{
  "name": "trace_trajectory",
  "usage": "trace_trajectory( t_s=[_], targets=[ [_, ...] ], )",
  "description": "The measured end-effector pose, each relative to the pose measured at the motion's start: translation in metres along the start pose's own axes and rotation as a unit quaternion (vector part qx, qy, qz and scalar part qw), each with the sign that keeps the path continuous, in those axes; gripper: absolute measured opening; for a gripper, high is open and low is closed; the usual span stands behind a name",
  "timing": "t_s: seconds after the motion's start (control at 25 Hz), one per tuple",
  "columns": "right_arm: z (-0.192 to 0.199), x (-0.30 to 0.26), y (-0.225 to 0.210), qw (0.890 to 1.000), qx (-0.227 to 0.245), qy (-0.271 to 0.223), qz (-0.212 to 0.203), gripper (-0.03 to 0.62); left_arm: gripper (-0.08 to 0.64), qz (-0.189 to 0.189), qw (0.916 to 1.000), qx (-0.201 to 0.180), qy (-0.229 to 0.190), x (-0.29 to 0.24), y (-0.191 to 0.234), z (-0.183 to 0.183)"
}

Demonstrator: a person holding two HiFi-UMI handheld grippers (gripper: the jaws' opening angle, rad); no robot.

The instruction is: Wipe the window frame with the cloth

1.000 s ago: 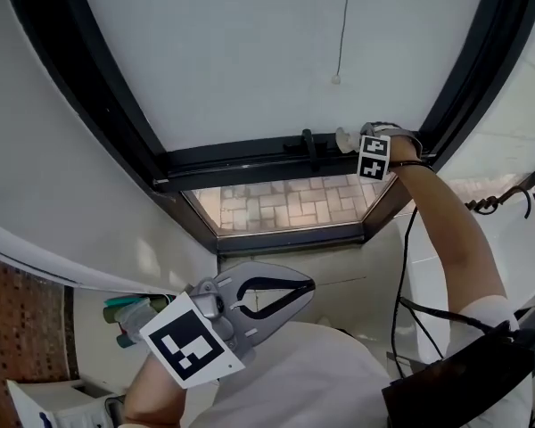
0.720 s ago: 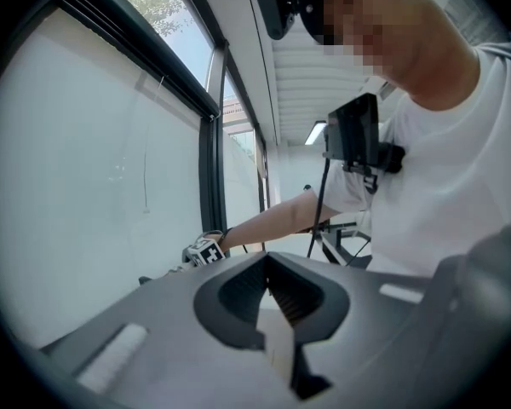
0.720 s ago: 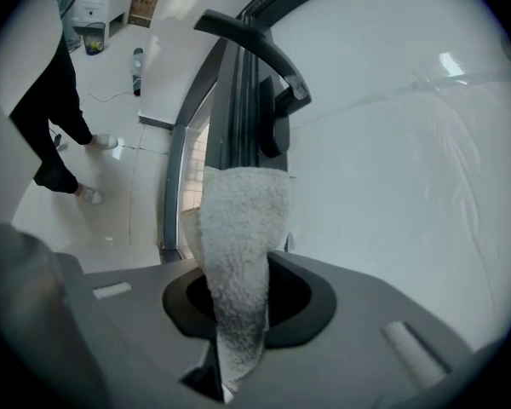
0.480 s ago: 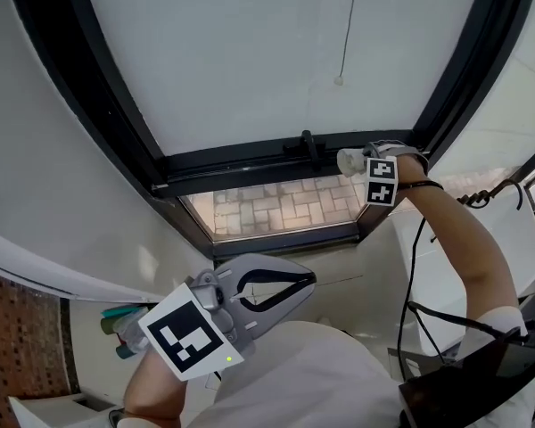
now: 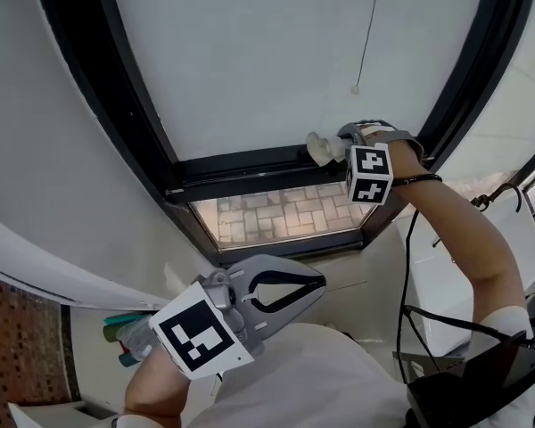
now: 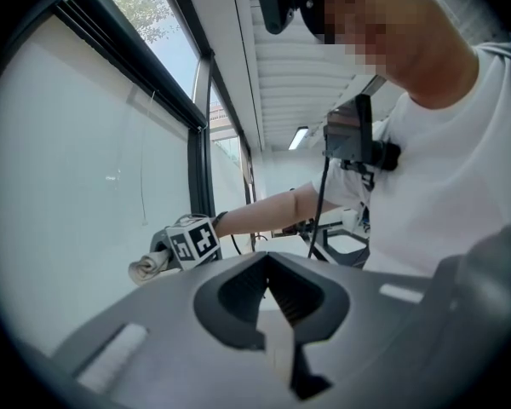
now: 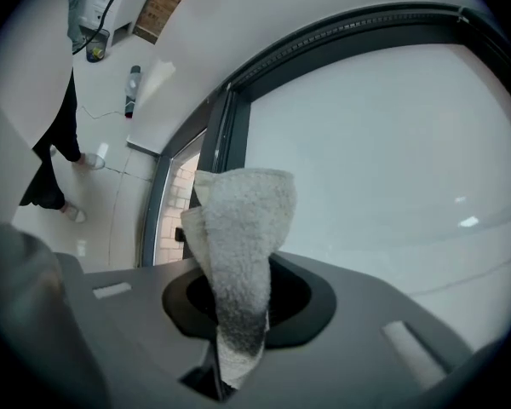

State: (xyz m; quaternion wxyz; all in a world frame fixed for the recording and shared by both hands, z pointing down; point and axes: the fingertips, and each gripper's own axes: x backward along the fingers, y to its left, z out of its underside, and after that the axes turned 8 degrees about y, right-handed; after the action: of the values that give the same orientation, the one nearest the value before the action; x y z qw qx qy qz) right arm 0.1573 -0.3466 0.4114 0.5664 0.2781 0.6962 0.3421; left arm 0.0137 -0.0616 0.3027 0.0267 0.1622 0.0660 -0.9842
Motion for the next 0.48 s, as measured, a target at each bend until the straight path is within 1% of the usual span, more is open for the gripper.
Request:
trace_trajectory(
  t_s=[0.12,0.28,0.36,0.48],
  targets=[
    [-0.050,-0.001,-0.012,1.000,0.017,-0.020,0.005,0.067,0.022,-0.009,0.9999,0.001,0.005,0.014,-0.001,0.005],
    [-0.107,-0.019,-0.013,0.999,0.035,-0.034,-0.005,0.067,0.023,-0.028,0.9995,0.010,0.009,0.035,0.000,0.013],
    [-0.128,-0.036,-0.011,0.999,0.039,-0.032,-0.013,0.067,0.022,-0.038,0.9991,0.016,0.009,0.045,-0.001,0.017],
    [-0.144,-0.065,-0.006,0.999,0.035,-0.016,-0.028,0.067,0.023,-0.052,0.9983,0.026,0.012,0.060,-0.001,0.026]
  ],
)
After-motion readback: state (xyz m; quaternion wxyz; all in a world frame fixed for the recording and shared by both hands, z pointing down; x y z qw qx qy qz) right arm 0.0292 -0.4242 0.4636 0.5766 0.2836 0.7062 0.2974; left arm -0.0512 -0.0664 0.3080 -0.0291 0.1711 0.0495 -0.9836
